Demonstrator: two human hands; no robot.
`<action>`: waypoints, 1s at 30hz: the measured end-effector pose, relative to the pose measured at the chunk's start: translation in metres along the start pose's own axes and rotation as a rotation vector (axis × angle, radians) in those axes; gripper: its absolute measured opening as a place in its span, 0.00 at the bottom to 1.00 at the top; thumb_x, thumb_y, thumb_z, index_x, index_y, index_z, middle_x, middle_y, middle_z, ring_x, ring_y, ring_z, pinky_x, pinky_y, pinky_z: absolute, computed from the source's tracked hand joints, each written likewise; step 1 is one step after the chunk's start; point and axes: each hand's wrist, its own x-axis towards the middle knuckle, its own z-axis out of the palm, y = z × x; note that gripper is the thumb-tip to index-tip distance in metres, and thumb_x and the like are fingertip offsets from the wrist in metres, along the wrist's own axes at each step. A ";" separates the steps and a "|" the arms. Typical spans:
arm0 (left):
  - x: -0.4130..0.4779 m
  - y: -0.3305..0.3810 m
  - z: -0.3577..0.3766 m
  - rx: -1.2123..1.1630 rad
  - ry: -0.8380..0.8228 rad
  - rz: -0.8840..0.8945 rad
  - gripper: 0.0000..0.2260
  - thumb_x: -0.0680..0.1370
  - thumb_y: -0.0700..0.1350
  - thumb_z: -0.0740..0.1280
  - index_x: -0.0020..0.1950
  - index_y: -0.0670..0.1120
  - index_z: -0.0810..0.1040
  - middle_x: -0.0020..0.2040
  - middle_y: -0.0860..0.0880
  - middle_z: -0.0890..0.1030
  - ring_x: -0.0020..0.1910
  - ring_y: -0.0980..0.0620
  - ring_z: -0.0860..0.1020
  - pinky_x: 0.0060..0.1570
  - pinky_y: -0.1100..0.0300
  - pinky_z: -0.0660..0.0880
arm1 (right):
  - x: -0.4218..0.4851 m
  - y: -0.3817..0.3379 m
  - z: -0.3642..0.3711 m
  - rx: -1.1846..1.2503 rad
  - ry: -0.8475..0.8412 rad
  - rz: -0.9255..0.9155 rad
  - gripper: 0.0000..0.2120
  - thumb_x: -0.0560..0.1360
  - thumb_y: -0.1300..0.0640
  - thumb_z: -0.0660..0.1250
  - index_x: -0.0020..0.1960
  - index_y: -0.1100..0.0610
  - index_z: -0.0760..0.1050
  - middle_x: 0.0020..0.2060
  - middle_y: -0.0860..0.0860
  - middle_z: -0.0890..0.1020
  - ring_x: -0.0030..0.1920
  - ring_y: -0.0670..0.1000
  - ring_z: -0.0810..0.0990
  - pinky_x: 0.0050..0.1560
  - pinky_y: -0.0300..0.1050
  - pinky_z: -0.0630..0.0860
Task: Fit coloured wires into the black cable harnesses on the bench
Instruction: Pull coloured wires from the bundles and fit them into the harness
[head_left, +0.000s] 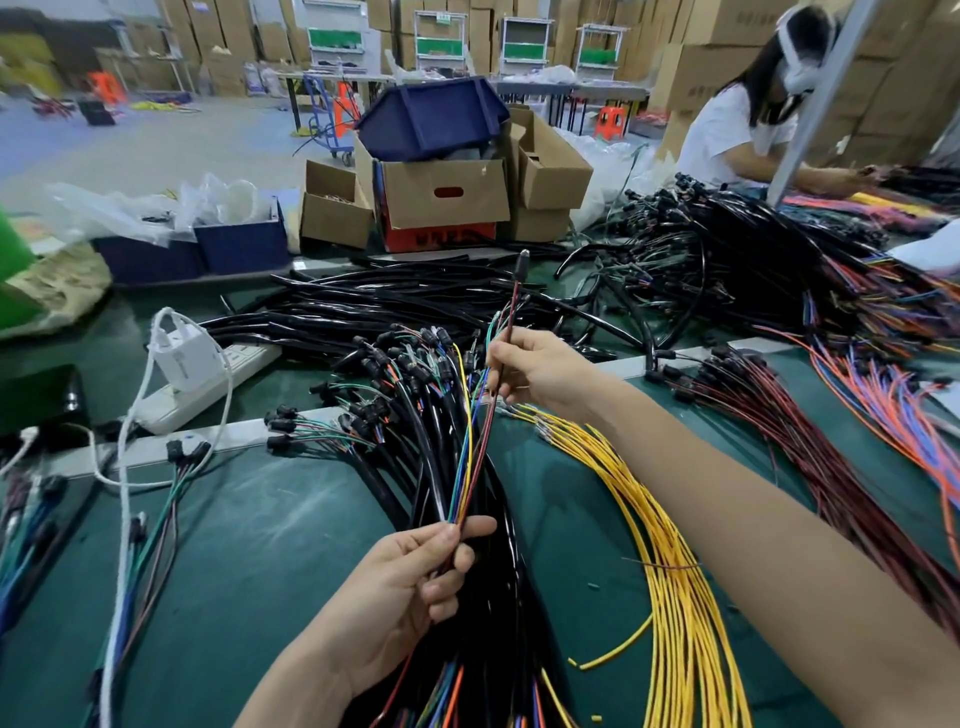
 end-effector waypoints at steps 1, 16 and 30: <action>0.000 0.000 0.000 0.008 0.004 0.004 0.15 0.74 0.40 0.63 0.55 0.33 0.79 0.30 0.48 0.73 0.21 0.59 0.63 0.18 0.68 0.63 | 0.005 -0.001 -0.003 -0.008 0.045 -0.005 0.12 0.82 0.60 0.55 0.40 0.58 0.69 0.31 0.54 0.76 0.26 0.46 0.73 0.28 0.35 0.73; 0.005 -0.006 -0.003 0.053 0.067 0.062 0.07 0.72 0.40 0.60 0.46 0.38 0.73 0.25 0.51 0.64 0.19 0.60 0.59 0.18 0.69 0.51 | 0.016 -0.003 -0.074 -0.168 0.553 0.047 0.08 0.77 0.62 0.65 0.39 0.62 0.74 0.34 0.61 0.76 0.27 0.53 0.74 0.28 0.42 0.76; 0.010 -0.006 -0.002 0.071 0.049 0.044 0.08 0.71 0.41 0.61 0.46 0.37 0.74 0.25 0.50 0.63 0.18 0.59 0.57 0.17 0.70 0.52 | -0.139 0.118 -0.272 -0.940 1.349 0.598 0.15 0.78 0.67 0.53 0.58 0.75 0.73 0.56 0.71 0.75 0.60 0.67 0.73 0.57 0.58 0.71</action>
